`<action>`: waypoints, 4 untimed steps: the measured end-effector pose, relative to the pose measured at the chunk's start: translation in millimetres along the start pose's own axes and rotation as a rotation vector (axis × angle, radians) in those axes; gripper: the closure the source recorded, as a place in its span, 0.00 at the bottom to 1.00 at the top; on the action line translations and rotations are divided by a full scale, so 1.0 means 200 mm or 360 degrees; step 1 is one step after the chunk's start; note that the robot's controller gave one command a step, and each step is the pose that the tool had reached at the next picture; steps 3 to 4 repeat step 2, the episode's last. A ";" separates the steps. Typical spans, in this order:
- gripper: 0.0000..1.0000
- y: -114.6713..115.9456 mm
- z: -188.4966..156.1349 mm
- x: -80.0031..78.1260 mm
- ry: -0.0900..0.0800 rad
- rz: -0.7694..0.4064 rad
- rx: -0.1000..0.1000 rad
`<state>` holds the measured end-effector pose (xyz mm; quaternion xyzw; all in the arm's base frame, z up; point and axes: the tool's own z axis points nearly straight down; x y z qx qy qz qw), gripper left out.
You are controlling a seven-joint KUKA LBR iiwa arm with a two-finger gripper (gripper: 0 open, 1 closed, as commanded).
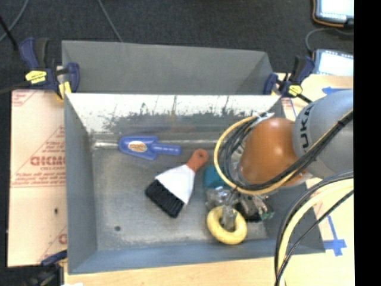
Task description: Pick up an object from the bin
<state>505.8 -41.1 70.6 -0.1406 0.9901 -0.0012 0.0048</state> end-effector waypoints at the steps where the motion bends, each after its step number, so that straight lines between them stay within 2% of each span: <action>1: 1.00 0.00 0.00 0.00 0.0000 -0.0001 0.0000; 2: 1.00 -0.06 -0.66 0.01 -0.0004 0.0004 0.0002; 4: 1.00 -0.06 -0.66 0.01 -0.0004 0.0004 0.0002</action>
Offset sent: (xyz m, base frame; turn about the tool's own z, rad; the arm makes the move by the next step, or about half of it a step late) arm -0.0009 -0.0109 0.1320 -0.0016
